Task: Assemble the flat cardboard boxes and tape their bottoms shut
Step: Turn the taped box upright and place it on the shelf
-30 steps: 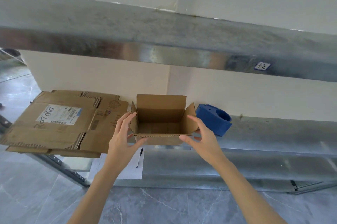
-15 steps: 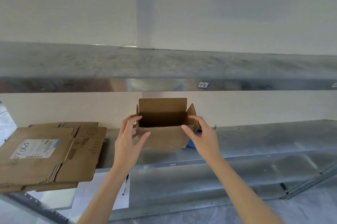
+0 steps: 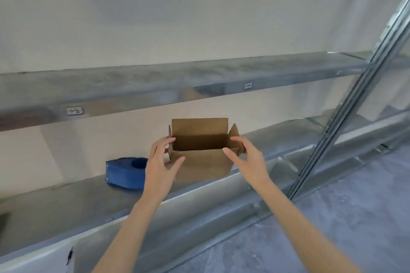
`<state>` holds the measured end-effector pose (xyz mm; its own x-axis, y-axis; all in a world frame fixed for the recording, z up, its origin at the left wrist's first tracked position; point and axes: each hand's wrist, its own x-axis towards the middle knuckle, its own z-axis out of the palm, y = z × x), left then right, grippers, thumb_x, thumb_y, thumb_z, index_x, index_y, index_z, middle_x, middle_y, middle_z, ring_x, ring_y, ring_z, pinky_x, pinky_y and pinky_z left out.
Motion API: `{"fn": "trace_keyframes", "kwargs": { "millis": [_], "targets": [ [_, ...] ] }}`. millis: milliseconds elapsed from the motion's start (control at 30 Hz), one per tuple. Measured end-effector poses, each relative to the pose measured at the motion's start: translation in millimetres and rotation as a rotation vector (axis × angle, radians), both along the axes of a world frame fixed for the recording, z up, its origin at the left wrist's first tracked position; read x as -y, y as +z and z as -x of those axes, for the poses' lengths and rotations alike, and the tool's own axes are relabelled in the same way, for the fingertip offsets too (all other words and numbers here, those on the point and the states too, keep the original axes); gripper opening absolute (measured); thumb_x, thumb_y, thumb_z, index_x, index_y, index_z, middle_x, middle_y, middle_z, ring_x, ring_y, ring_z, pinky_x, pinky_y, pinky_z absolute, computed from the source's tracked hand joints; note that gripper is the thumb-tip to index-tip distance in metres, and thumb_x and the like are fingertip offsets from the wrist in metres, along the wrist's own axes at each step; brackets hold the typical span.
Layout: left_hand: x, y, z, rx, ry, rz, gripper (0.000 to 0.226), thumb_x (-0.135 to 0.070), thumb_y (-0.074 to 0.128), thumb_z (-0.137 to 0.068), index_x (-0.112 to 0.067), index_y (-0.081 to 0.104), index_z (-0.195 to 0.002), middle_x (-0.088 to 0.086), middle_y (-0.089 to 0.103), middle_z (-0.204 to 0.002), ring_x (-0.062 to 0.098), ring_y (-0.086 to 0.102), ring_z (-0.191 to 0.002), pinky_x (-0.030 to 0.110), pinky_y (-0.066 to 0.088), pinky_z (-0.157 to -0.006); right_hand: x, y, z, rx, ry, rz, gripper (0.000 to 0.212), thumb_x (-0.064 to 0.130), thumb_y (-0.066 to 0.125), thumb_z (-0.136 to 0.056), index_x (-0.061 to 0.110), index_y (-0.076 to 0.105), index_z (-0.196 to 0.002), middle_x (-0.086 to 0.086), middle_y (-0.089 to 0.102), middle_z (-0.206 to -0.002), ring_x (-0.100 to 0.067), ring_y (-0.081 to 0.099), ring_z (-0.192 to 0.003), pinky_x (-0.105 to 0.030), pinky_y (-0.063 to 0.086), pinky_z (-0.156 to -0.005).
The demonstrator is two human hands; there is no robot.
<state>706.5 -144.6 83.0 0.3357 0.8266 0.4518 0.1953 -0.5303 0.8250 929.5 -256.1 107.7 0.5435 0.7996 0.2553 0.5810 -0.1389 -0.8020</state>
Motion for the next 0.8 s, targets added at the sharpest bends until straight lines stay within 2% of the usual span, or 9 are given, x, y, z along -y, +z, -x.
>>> {"fn": "trace_keyframes", "kwargs": {
  "millis": [67, 167, 267, 333, 400, 467, 567, 700, 800],
  "targets": [
    [10, 2, -44, 0.006, -0.054, 0.002, 0.049, -0.013, 0.076, -0.085, -0.026, 0.055, -0.128, -0.008, 0.047, -0.132, -0.012, 0.044, -0.116, 0.003, 0.043, -0.081, 22, 2, -36, -0.030, -0.050, -0.023, 0.042, 0.054, 0.067, -0.085, 0.035, 0.059, -0.121, 0.020, 0.063, -0.114, -0.008, 0.057, -0.108, -0.028, 0.047, -0.094],
    [25, 6, -104, 0.014, -0.133, 0.005, 0.048, -0.013, 0.075, -0.086, -0.029, 0.054, -0.126, -0.009, 0.047, -0.131, -0.012, 0.043, -0.116, 0.004, 0.045, -0.081, 53, 4, -82, -0.072, -0.124, -0.052, 0.037, 0.051, 0.069, -0.085, 0.040, 0.058, -0.118, 0.032, 0.058, -0.112, 0.001, 0.054, -0.106, -0.018, 0.043, -0.091],
    [30, 10, -161, 0.024, -0.217, 0.009, 0.048, -0.012, 0.074, -0.086, -0.030, 0.054, -0.126, -0.008, 0.047, -0.130, -0.010, 0.045, -0.115, 0.005, 0.046, -0.081, 73, 10, -128, -0.074, -0.196, -0.072, 0.037, 0.049, 0.070, -0.086, 0.039, 0.058, -0.119, 0.032, 0.057, -0.113, 0.002, 0.052, -0.109, -0.007, 0.038, -0.084],
    [33, 10, -198, 0.019, -0.256, 0.004, 0.047, -0.012, 0.074, -0.086, -0.028, 0.055, -0.126, -0.009, 0.047, -0.130, -0.012, 0.044, -0.114, 0.002, 0.043, -0.080, 83, 10, -157, -0.072, -0.232, -0.069, 0.042, 0.049, 0.069, -0.087, 0.034, 0.058, -0.125, 0.025, 0.058, -0.120, 0.000, 0.051, -0.113, -0.010, 0.037, -0.086],
    [33, 7, -235, 0.012, -0.284, 0.009, 0.048, -0.013, 0.075, -0.086, -0.029, 0.054, -0.126, -0.010, 0.046, -0.130, -0.014, 0.043, -0.114, 0.001, 0.042, -0.080, 91, 10, -189, -0.078, -0.257, -0.063, 0.048, 0.049, 0.068, -0.088, 0.032, 0.056, -0.130, 0.019, 0.057, -0.129, -0.003, 0.049, -0.118, -0.020, 0.039, -0.093],
    [31, 2, -270, 0.020, -0.321, 0.017, 0.048, -0.012, 0.074, -0.086, -0.031, 0.054, -0.125, -0.010, 0.046, -0.129, -0.011, 0.045, -0.115, 0.003, 0.044, -0.080, 93, 9, -222, -0.084, -0.269, -0.051, 0.050, 0.048, 0.068, -0.088, 0.030, 0.054, -0.133, 0.018, 0.055, -0.133, -0.003, 0.047, -0.122, -0.024, 0.038, -0.098],
    [22, -6, -322, 0.016, -0.358, 0.043, 0.044, -0.014, 0.074, -0.087, -0.029, 0.057, -0.123, -0.010, 0.047, -0.129, 0.004, 0.050, -0.115, 0.010, 0.049, -0.084, 92, 5, -271, -0.114, -0.312, -0.038, 0.049, 0.045, 0.068, -0.089, 0.031, 0.054, -0.134, 0.020, 0.053, -0.132, -0.005, 0.046, -0.123, -0.026, 0.038, -0.098],
    [3, -12, -394, 0.017, -0.386, 0.037, 0.042, -0.015, 0.076, -0.085, -0.025, 0.059, -0.122, -0.009, 0.051, -0.126, 0.008, 0.053, -0.114, 0.027, 0.052, -0.094, 81, 1, -339, -0.135, -0.339, -0.036, 0.048, 0.042, 0.068, -0.090, 0.030, 0.053, -0.134, 0.020, 0.052, -0.130, -0.006, 0.046, -0.124, -0.029, 0.039, -0.103],
    [-14, -14, -442, 0.025, -0.407, 0.070, 0.042, -0.013, 0.077, -0.083, -0.027, 0.058, -0.117, -0.007, 0.052, -0.125, 0.012, 0.055, -0.112, 0.026, 0.056, -0.087, 69, -1, -383, -0.162, -0.329, -0.010, 0.048, 0.041, 0.068, -0.091, 0.031, 0.052, -0.135, 0.020, 0.050, -0.129, -0.005, 0.045, -0.123, -0.026, 0.037, -0.100]
  ]
}}
